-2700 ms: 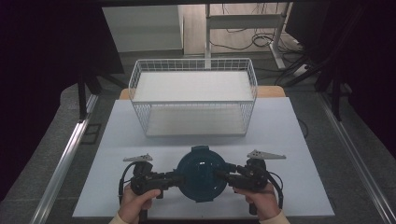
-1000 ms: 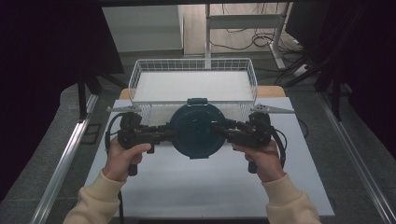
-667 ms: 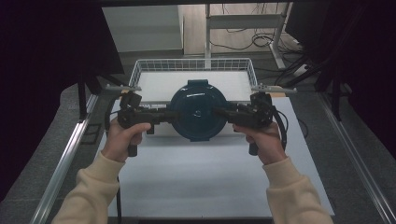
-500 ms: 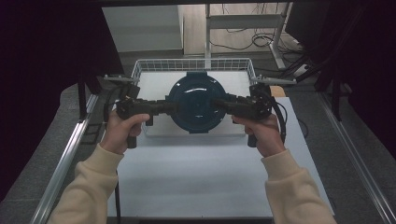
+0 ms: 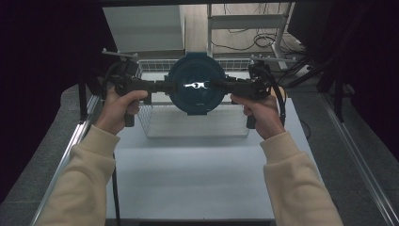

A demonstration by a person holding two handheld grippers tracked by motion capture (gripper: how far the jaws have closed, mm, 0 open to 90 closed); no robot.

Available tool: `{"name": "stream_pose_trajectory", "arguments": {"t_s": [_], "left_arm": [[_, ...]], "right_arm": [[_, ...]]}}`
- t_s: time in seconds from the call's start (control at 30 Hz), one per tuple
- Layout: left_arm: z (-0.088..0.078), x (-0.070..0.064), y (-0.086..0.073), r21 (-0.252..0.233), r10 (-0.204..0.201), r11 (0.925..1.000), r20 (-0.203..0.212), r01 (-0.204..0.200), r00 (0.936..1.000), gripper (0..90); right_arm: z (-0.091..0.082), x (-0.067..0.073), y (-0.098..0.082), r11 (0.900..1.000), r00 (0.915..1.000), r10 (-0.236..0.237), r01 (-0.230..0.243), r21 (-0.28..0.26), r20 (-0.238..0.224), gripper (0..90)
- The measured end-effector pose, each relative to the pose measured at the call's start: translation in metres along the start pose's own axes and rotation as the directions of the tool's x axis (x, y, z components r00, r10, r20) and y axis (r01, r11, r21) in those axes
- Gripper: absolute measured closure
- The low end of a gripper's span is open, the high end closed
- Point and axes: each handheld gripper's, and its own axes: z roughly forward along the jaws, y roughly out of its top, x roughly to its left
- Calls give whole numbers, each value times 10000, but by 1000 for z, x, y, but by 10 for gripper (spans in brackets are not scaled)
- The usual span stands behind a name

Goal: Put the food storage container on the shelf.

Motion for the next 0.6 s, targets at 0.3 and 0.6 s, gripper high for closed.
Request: {"name": "stream_pose_trajectory", "arguments": {"t_s": [0.3, 0.6], "left_arm": [[17, 37, 11, 220, -684, 9974, 53, 683, 9976, 493], [38, 81, 7, 287, -1687, 9853, 207, 1681, 9854, 478]], "right_arm": [[25, -30, 10, 9980, 9984, 558, -561, 279, 97, 375], [56, -63, 5, 9892, 9914, 1218, -1252, 766, 474, 374]]}}
